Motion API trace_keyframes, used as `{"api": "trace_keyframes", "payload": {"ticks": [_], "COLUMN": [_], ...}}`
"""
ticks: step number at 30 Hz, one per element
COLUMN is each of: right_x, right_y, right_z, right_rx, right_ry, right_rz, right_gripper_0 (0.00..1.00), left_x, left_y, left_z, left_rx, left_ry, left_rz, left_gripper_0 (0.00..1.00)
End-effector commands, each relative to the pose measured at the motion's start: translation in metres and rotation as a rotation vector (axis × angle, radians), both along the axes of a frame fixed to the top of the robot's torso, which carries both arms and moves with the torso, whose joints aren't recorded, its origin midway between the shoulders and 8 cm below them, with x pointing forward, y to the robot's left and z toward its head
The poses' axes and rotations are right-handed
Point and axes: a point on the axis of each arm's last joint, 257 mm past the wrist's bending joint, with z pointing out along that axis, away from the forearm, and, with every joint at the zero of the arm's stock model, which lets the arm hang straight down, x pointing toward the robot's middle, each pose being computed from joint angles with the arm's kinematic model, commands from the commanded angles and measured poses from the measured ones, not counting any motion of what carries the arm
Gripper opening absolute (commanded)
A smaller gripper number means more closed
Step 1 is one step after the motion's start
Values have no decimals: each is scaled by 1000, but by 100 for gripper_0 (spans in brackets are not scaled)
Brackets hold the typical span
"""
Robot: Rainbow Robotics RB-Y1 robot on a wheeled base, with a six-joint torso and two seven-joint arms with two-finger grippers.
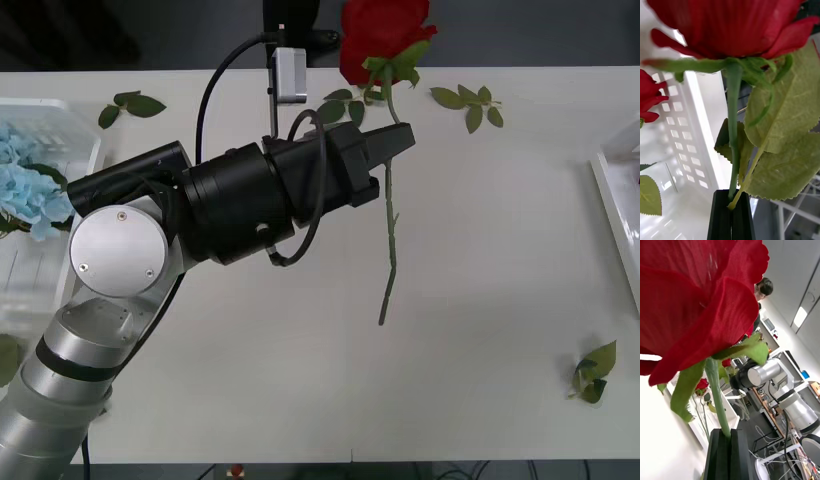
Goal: Place the red flowers into the right box and the blue flowers into the left box. If a person shows an open palm, hand one flower to the person first, then continue sorting.
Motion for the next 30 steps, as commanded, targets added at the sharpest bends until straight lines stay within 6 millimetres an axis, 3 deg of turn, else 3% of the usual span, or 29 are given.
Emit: {"api": "trace_keyframes", "payload": {"ticks": [1,10,14,21,23,24,25,30], "right_x": [8,11,17,26,28,28,29,31], "right_y": [3,20,29,43,43,43,43,42], "right_z": [0,-53,-72,-85,-84,-85,-85,-76], "right_rx": [-37,31,52,71,67,67,65,51], "right_ry": [29,71,72,61,55,54,54,51], "right_rz": [36,57,75,101,108,109,111,122], "right_gripper_0": [0,0,0,0,48,85,98,100], "left_x": [0,10,19,32,33,33,34,33], "left_y": [4,10,14,19,19,19,19,17], "left_z": [-4,-3,9,27,30,30,33,35], "left_rx": [41,65,31,3,-4,-5,-6,-8], "left_ry": [-1,-10,-39,-133,-143,-149,-164,-182], "left_rz": [-31,-29,17,98,106,109,116,117], "left_gripper_0": [0,0,0,0,0,0,0,0]}}
